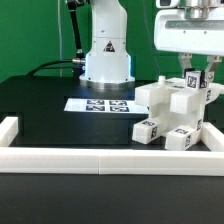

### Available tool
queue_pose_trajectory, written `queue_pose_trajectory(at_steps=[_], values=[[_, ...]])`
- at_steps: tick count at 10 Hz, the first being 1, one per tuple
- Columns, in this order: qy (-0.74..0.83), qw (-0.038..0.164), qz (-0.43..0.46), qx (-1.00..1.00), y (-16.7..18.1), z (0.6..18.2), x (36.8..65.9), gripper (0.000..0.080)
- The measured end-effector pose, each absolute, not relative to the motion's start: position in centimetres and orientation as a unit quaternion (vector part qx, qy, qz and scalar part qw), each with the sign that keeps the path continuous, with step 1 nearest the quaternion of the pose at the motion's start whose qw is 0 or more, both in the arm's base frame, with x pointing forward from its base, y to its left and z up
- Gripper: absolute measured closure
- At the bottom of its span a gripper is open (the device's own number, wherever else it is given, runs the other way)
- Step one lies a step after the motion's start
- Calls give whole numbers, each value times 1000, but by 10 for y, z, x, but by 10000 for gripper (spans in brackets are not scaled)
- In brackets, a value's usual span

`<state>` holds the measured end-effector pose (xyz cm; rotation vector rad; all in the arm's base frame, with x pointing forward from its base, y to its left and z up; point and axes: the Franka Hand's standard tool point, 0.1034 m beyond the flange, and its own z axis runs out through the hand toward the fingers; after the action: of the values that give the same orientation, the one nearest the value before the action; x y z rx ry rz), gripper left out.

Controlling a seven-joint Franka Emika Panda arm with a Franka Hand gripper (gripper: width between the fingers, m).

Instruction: Assemble chair

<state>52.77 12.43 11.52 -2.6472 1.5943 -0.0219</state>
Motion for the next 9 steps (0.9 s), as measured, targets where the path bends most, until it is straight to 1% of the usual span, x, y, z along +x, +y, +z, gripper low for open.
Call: queue_pose_trajectory(at_steps=[6, 8, 9], values=[[663, 34, 3, -748, 125, 115, 528, 511], [647, 34, 2, -762, 125, 115, 528, 511], [637, 33, 2, -770, 126, 115, 528, 395]])
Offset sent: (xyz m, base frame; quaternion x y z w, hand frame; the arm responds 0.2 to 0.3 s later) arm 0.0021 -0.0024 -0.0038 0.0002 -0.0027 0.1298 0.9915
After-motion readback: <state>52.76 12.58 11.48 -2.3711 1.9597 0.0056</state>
